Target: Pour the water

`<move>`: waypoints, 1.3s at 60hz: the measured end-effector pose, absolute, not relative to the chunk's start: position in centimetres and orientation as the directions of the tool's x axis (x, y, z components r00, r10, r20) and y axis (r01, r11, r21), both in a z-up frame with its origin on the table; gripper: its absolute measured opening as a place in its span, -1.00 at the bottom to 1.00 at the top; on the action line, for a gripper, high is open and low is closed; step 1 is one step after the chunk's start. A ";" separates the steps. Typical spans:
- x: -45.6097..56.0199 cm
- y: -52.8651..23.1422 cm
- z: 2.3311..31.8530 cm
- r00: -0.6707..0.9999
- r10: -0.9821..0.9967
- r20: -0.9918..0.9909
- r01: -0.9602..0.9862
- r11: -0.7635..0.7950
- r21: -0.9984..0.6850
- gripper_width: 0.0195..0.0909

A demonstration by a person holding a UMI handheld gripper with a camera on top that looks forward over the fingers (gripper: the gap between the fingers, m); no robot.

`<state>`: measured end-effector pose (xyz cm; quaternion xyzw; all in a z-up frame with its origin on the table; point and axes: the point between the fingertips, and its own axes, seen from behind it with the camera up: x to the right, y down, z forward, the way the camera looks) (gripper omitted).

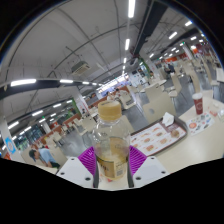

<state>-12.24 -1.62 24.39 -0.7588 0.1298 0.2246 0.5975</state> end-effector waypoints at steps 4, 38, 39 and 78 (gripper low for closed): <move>-8.9 -1.5 22.4 0.942 0.045 -0.332 -0.312 -0.245 -0.918 -0.47; -0.2 -4.2 5.0 1.000 -0.024 -0.019 -0.027 -0.425 -0.905 -0.41; -0.2 -4.0 4.8 0.999 -0.026 -0.024 -0.032 -0.423 -0.905 -0.38; -0.6 -18.9 12.8 0.997 -0.052 -0.066 -0.083 -0.614 -0.785 0.83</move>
